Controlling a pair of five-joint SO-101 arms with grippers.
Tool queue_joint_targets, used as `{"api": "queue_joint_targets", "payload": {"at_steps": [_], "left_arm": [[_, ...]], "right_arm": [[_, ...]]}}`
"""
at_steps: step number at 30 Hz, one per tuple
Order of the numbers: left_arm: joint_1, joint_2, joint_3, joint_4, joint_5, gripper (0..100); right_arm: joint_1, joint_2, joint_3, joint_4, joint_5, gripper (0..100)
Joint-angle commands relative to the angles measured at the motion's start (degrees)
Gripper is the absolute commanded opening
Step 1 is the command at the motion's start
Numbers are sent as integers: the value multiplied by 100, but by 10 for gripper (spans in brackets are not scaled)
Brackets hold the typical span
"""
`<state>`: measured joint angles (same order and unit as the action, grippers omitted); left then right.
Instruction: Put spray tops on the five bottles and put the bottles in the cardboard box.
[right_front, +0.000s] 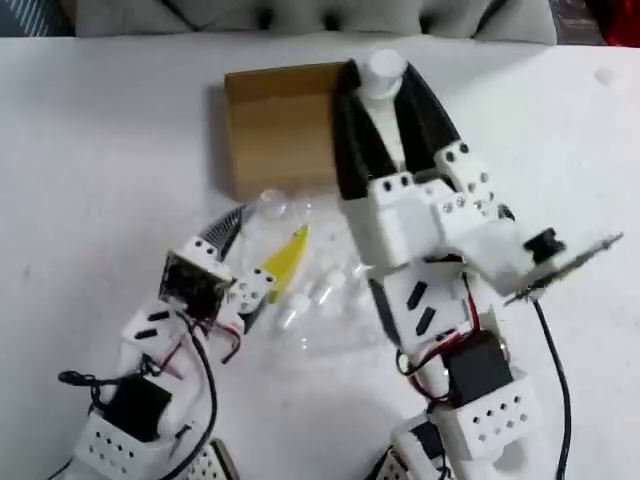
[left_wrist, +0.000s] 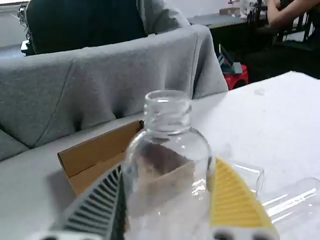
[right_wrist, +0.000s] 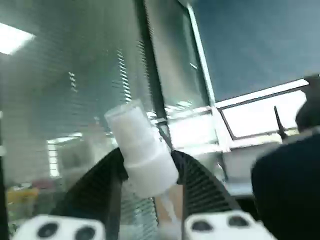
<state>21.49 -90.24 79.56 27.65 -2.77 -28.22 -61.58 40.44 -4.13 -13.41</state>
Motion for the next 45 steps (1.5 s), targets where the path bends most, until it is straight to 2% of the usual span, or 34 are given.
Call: {"api": "queue_joint_targets", "payload": {"at_steps": [1,10,13,18,23,28,37,45], "left_arm": [[13,-505,62,-220,-53,30],[-1042,-884,246,-466,-53,22],[-1147,-884,747,-1064,-88,22],[-1095,-884,1415,-2022,-105,22],[-1095,-884,1468,-2004,-105,22],[-1086,-884,1468,-1829,-105,22],[-1086,-884,1468,-1811,-105,22],[-1086,-884,1468,-1811,-105,22]], "right_arm": [[-787,664,-1222,-251,809,15],[-1842,1780,-1688,31,1020,15],[-1868,1807,-1890,330,1011,15],[-1868,1631,-2409,1727,1011,15],[-1877,1640,-2620,2193,1011,15],[-2185,1886,-2681,2325,1046,15],[-2308,2431,-3552,3521,1002,15],[-2352,2448,-3569,3574,1002,15]]}}
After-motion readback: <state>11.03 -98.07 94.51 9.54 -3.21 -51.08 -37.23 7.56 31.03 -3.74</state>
